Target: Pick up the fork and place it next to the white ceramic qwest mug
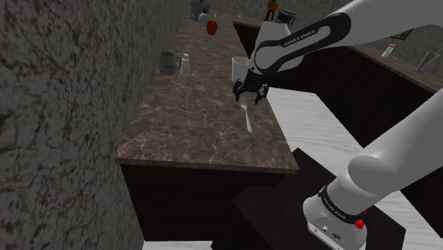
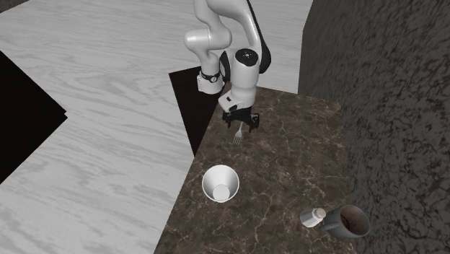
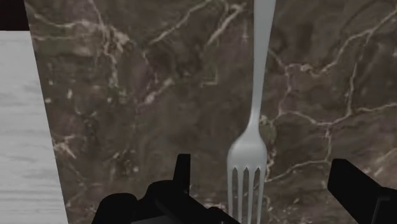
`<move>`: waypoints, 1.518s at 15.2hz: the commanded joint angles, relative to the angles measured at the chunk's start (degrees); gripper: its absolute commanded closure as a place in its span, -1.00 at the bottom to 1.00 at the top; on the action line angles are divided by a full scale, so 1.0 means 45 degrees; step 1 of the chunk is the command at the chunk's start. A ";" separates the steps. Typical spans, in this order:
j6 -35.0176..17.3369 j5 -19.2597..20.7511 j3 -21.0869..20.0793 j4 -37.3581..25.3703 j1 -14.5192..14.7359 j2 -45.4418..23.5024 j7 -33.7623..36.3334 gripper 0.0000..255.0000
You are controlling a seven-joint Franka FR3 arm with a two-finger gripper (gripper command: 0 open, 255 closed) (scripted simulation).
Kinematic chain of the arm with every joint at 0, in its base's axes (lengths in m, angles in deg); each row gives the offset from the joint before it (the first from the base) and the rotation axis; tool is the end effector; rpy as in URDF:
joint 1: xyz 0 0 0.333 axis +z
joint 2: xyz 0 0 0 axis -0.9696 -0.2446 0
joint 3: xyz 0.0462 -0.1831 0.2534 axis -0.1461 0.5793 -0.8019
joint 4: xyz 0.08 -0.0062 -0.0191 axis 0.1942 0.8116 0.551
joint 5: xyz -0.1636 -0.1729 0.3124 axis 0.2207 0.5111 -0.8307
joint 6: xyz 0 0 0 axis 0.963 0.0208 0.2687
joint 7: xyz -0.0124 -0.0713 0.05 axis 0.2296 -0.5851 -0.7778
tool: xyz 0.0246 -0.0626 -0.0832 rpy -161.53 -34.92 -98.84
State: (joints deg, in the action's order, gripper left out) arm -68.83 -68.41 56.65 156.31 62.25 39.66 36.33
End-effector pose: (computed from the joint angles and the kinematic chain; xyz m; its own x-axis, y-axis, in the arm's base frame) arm 0.5013 -0.0263 0.3570 0.7887 -0.6114 0.0636 -0.6117 -0.7909 -0.0179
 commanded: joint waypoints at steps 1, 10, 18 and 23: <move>-0.0371 0.0081 -0.0001 0.0104 -0.0012 -0.0246 0.0104 -1.00; -0.0986 0.0230 0.0002 0.0259 -0.0022 -0.0715 0.0210 -1.00; -0.1003 0.0245 0.0011 0.0210 -0.0030 -0.0782 0.0202 1.00; -0.0812 0.0189 0.0009 0.0205 -0.0013 -0.0592 0.0177 1.00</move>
State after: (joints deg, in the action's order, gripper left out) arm -72.77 -67.33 56.97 157.10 61.94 36.90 37.10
